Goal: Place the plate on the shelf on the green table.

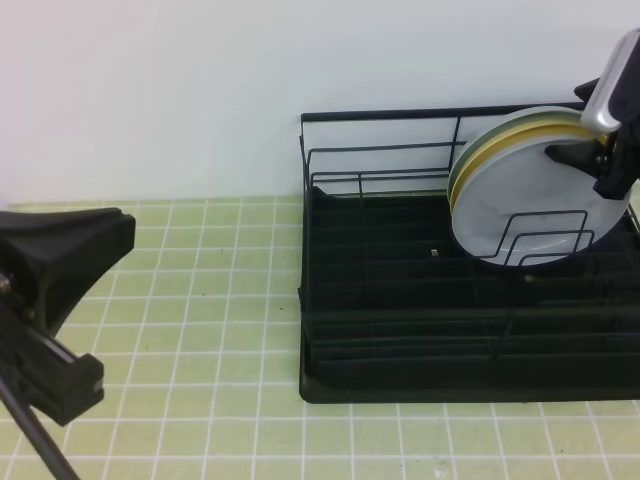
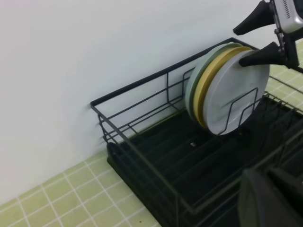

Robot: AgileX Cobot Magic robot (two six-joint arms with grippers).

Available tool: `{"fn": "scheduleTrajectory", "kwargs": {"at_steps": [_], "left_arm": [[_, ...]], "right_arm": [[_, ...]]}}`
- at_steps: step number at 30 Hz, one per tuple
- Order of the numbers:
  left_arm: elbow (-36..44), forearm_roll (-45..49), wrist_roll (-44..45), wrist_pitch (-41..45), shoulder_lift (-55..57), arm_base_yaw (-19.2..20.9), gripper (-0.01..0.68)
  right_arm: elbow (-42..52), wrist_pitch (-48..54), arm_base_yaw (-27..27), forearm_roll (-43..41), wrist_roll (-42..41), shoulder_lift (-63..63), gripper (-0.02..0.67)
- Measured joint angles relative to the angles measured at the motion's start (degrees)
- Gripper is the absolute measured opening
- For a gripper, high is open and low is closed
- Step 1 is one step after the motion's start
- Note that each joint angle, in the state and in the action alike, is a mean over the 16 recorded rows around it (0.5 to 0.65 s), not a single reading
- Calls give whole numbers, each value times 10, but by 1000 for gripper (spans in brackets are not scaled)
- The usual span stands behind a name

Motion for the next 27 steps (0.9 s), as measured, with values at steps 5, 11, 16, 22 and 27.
{"fn": "scheduleTrajectory", "kwargs": {"at_steps": [5,11,16,22,27], "left_arm": [[0,-9,0,1,0,0,-1],[0,-17,1,1,-2,0,-1],[0,-17,8,-2,-15,0,-1],[0,-8,16,-5,-49,0,-1],[0,-2,22,-5,-87,0,-1]], "right_arm": [[0,-1,0,-37,49,0,595],[2,9,0,-115,125,-2,599],[3,24,-1,-177,173,-6,601],[4,42,0,-207,195,-18,601],[4,50,0,-198,196,-28,601]]}}
